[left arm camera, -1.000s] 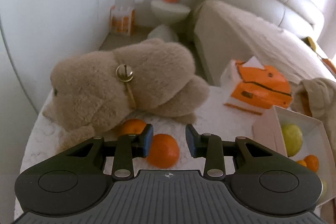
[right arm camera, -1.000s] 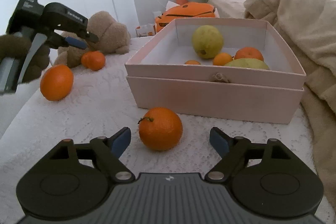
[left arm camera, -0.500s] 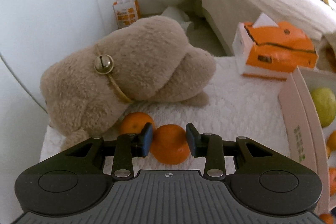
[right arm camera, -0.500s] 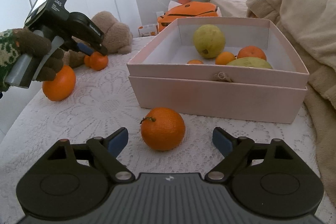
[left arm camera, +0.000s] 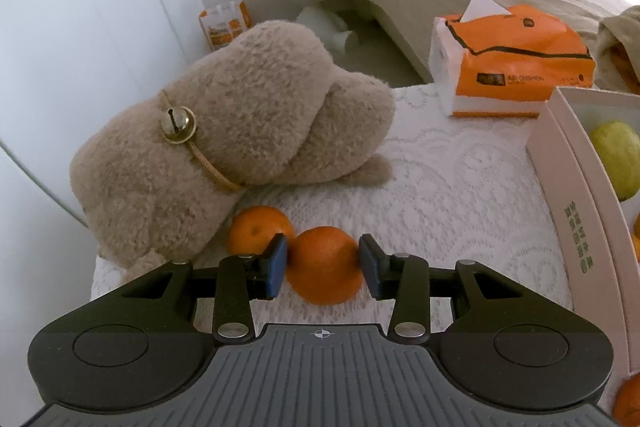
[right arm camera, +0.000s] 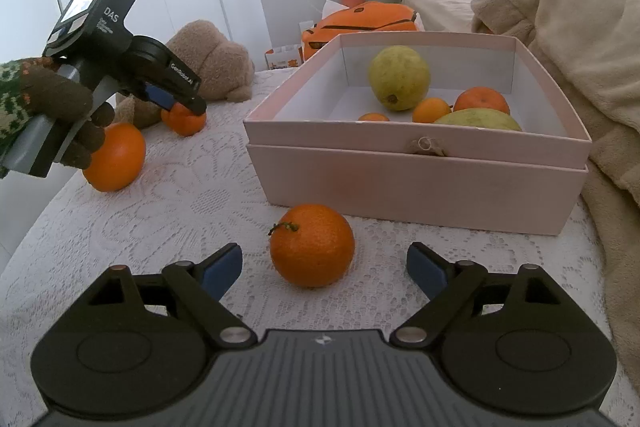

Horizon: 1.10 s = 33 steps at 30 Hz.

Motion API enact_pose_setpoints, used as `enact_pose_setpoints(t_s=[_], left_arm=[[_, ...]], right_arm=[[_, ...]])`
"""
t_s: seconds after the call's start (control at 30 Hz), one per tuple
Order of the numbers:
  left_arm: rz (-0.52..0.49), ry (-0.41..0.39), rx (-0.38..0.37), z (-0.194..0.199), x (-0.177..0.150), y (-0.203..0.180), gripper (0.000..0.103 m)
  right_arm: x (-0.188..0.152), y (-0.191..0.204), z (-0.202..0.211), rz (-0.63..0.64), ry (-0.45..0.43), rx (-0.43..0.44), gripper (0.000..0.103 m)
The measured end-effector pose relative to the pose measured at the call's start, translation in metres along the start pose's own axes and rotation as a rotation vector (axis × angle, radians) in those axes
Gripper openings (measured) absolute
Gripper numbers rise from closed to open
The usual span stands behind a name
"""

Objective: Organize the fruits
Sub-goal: 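Grasp a mandarin beside the teddy bear with the left tool, then lift the mandarin with the left tool toward the pink box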

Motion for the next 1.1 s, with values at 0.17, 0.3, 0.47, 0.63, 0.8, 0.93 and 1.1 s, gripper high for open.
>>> enact_pose_setpoints(t_s=[0.17, 0.3, 0.47, 0.63, 0.8, 0.93, 1.1], left_arm=[[0.006, 0.012, -0.015, 0.0, 0.002, 0.002, 0.044], [-0.022, -0.001, -0.015, 0.003, -0.001, -0.001, 0.044], [0.008, -0.023, -0.077, 0.014, -0.005, -0.003, 0.042], [0.053, -0.084, -0.189, 0.045, -0.022, -0.019, 0.042], [0.031, -0.14, -0.326, 0.083, -0.065, -0.053, 0.042], [0.025, -0.124, -0.395, 0.094, -0.111, -0.071, 0.042], [0.082, -0.167, -0.414, 0.1, -0.144, -0.069, 0.042]], right_arm=[[0.0, 0.0, 0.0, 0.0, 0.0, 0.002, 0.09], [-0.001, 0.001, 0.0, 0.0, -0.001, 0.003, 0.09], [0.0, 0.001, 0.0, -0.001, -0.001, 0.004, 0.09], [-0.001, 0.001, 0.0, -0.002, -0.001, 0.006, 0.09], [0.0, 0.002, -0.001, -0.003, 0.0, 0.006, 0.09], [0.0, 0.001, 0.0, -0.002, 0.0, 0.005, 0.09], [0.0, 0.002, -0.001, 0.005, 0.003, 0.007, 0.092]])
Point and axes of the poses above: each gripper's, at about its wrist camera, not at the fingertips, and z roughly against the way its jaws point, y to its left, x to its top, the point moved 8 cm from there along -z, roughly the way its jaws point, and after that the axes turned 11 degrees about -x, right-handed, at the moved point
